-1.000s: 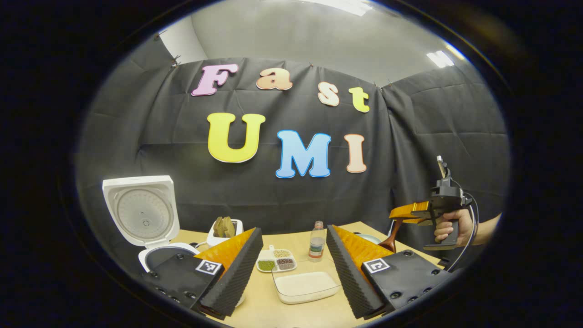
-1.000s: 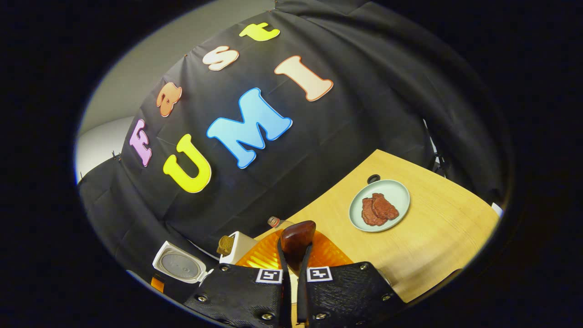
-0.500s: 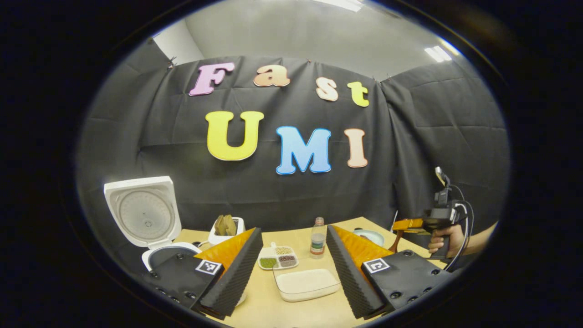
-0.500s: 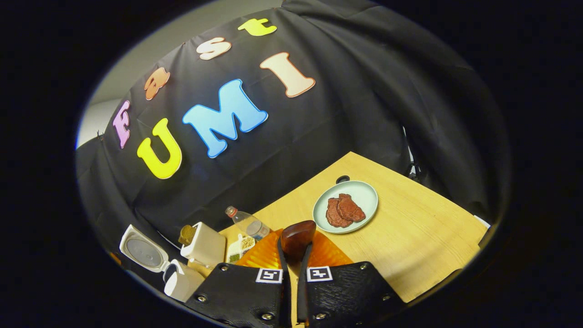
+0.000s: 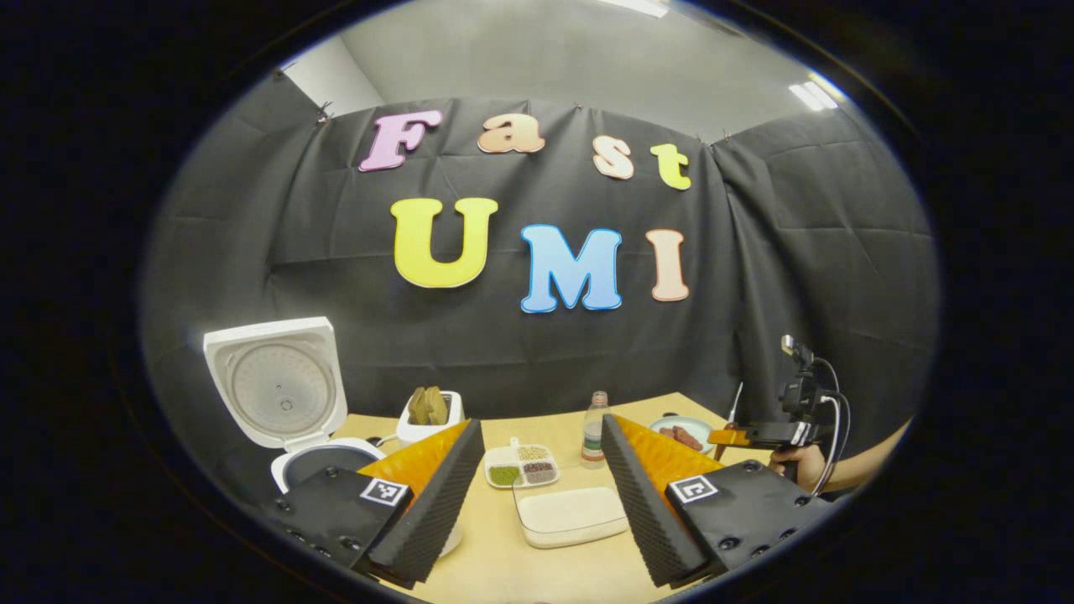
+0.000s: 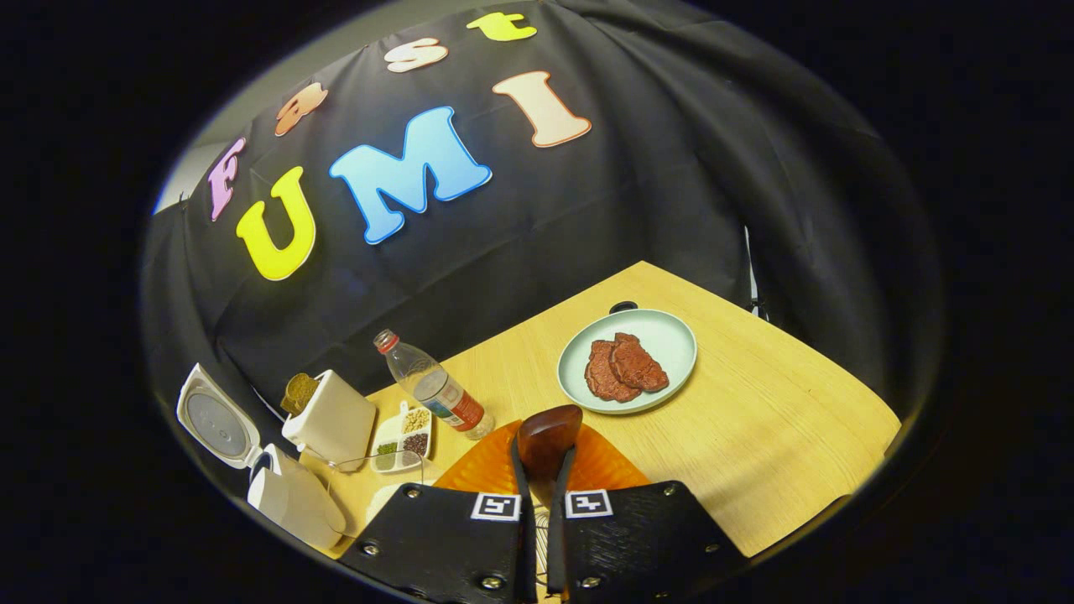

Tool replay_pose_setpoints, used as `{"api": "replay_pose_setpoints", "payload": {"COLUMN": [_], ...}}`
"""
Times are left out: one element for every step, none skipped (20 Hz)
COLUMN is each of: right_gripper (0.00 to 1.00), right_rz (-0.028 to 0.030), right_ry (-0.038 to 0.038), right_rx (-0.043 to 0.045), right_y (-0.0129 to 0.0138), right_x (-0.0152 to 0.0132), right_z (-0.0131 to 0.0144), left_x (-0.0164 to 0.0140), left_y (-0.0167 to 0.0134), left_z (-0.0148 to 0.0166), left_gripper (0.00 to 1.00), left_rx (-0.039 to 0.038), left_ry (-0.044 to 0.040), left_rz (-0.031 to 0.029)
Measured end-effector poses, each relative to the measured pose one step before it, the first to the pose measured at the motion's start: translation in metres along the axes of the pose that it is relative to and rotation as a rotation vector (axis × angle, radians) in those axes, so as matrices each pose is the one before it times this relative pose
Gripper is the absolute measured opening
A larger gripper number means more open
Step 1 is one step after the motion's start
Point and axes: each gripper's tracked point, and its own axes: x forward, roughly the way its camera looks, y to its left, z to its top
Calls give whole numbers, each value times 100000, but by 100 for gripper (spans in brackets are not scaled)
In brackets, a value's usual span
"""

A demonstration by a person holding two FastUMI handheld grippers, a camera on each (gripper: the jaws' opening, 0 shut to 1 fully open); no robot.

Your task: Close the left gripper, press the button to open the rice cooker; take a wooden spoon from the chopstick holder with the right hand, scoop a spoonful of rice and pour it into the rice cooker, then put the wooden spoon back into the chopstick holder.

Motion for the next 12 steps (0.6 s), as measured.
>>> {"api": "replay_pose_setpoints", "payload": {"right_gripper": [10, 15, 39, 69, 100, 100, 100, 100, 100, 99, 99, 99], "right_rz": [548, -1358, -932, -3964, -4343, -2628, -2011, -741, -432, 186, 510, 873], "right_ry": [-550, 702, 1829, 696, -243, -1519, -2296, -2242, -2200, -2682, -2679, -3044], "right_rx": [-742, -2471, -2759, -3524, -3623, -847, 156, -82, -790, -1258, -1361, -1320], "right_y": [-137, -543, -669, -1404, -1562, -828, -687, -275, -203, -15, 203, 443], "right_x": [-79, -126, -338, 101, -2474, 1027, -905, -744, -848, -918, -686, -802], "right_z": [-111, -274, -320, -576, 916, -23, 727, 826, 1223, 1083, 1367, 1545], "left_x": [41, -133, 120, 63, 79, 150, 106, 70, 166, 143, 90, 120], "left_y": [-139, -96, -9, -126, -156, -230, -173, -87, -62, 213, 124, 366], "left_z": [174, -69, 60, -105, -57, 112, 144, 162, 273, 152, 150, 144], "left_gripper": [96, 96, 96, 97, 97, 97, 97, 99, 97, 96, 96, 97], "left_rx": [181, 175, -10, -432, -575, -415, -378, -508, -456, -268, -319, -93], "left_ry": [-172, -109, -251, -235, -76, -94, -498, -779, -751, -173, -166, 60], "left_rz": [-198, -119, -65, -372, -512, -500, -581, -382, -114, 244, 320, 845]}}
